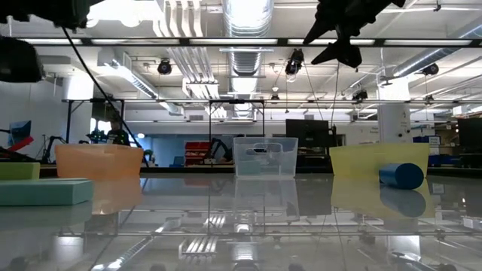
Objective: Sort & place blocks by color
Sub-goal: Put the light green block into the orange bin
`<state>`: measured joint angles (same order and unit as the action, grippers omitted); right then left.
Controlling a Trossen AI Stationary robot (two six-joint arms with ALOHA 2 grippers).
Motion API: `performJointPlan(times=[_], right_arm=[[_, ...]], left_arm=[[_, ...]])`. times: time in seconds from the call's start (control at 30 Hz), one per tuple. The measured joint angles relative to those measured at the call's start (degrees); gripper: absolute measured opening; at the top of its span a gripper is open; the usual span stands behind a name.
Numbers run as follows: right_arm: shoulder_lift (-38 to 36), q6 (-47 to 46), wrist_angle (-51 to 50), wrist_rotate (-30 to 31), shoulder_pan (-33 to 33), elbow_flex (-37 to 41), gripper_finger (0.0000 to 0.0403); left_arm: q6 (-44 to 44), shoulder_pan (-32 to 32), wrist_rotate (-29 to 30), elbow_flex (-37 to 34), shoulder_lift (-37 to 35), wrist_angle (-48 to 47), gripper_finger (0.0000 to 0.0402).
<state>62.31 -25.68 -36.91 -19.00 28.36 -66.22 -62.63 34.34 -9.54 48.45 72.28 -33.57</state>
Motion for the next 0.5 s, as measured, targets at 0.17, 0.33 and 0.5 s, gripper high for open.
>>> performJointPlan(times=[0.17,0.33,0.5], right_arm=[[0.7,0.1,0.4,0.0,0.0,0.0,0.0237],[0.8,0.2,0.5,0.0,0.0,0.0,0.0237],[0.8,0.2,0.5,0.1,0.0,0.0,0.0237]], left_arm=[[0.0,2.5,1.0,0.0,3.9,0.0,0.0272],[0.1,3.6,4.4,0.0,6.6,0.0,0.0272],[2.4,4.0,5.5,0.0,8.3,-0.3,0.0272]])
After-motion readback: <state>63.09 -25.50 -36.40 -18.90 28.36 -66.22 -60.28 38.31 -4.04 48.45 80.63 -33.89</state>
